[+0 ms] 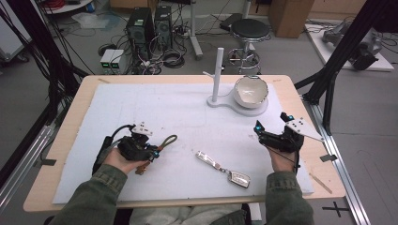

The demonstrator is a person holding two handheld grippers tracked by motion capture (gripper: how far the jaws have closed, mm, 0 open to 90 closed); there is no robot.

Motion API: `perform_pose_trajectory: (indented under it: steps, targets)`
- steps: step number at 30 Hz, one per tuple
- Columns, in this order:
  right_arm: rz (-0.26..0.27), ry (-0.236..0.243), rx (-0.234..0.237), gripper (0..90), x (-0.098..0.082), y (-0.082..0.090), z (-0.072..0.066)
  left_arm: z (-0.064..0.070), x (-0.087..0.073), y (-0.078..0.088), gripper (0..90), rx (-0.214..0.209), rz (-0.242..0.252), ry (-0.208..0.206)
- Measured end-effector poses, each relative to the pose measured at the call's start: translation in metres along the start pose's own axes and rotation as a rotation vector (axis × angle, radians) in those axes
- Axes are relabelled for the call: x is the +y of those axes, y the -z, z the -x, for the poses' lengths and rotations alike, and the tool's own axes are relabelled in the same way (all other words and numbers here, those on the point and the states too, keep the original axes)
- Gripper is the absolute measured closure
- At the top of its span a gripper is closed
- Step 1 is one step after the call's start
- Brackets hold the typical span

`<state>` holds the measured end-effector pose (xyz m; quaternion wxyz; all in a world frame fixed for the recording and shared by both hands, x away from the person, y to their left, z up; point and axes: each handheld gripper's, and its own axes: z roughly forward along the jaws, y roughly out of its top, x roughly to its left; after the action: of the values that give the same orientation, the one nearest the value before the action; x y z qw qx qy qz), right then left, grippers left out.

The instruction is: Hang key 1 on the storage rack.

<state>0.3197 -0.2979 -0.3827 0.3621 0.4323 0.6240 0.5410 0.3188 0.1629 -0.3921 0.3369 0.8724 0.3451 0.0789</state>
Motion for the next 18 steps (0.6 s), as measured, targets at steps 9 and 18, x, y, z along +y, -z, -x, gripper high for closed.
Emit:
perform_pose_trajectory:
  steps: [9,18]
  targets:
    - [-0.001,-0.009,-0.001,0.8,0.000,0.001,0.000,-0.008,0.017,0.014,76.5,-0.018,0.030,0.011]
    - [-0.004,-0.003,-0.007,0.8,0.000,0.001,0.000,-0.014,0.032,0.022,76.5,-0.030,0.057,0.017]
